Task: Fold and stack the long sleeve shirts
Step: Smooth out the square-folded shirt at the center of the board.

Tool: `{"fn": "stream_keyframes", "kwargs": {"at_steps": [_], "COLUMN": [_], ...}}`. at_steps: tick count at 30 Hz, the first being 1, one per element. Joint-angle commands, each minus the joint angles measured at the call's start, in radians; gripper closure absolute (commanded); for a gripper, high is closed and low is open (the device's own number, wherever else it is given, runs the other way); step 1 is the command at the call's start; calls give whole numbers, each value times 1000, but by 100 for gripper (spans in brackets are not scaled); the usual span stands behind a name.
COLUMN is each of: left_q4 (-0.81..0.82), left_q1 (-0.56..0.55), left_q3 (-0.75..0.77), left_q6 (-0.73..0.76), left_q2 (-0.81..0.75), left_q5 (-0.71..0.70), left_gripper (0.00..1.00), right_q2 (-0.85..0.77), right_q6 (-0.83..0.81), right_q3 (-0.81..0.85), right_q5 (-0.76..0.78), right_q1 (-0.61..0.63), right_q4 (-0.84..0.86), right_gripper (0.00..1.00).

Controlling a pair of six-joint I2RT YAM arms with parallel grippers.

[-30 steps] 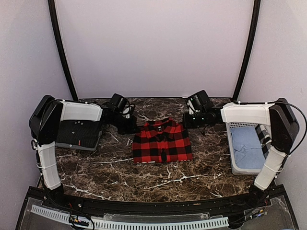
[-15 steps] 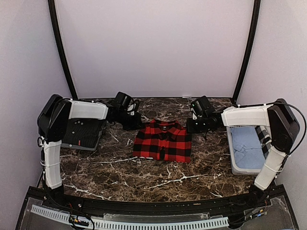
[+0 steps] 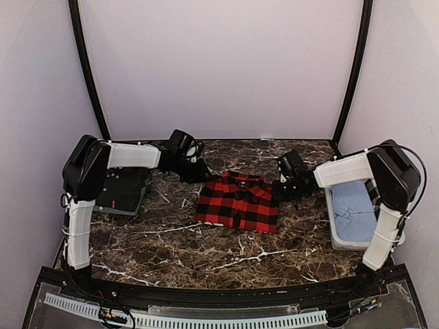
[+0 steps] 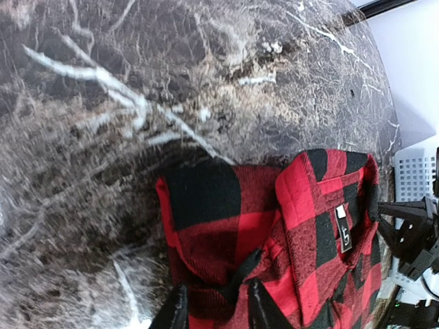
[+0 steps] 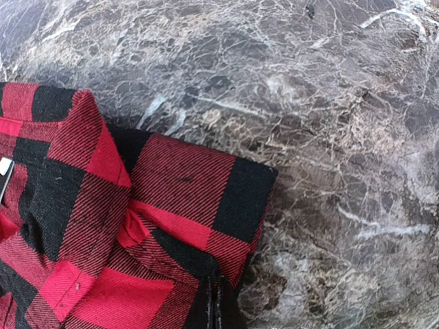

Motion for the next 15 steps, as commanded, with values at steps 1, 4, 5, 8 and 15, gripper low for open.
{"fn": "stream_keyframes", "kwargs": {"at_steps": [1, 4, 5, 8, 15], "left_q4": [-67, -81, -84, -102, -146], "left_q1": [9, 10, 10, 15, 52], "left_q3": [24, 6, -7, -65, -264], "left_q6": [20, 23, 23, 13, -22], "left_q2": [-60, -118, -130, -203, -390], "left_q5": [-56, -93, -103, -154, -291], "left_gripper": [66, 59, 58, 56, 56], "right_q2": [38, 56, 60, 74, 88], "right_q6": [2, -8, -13, -28, -57], "right_q3": [-12, -4, 2, 18, 42], "right_q5": [-13, -29, -34, -38, -68], "right_q1": [-33, -65, -73, -104, -176], "right_q4": [33, 37, 38, 36, 39], "right_gripper": [100, 100, 100, 100, 100]}}
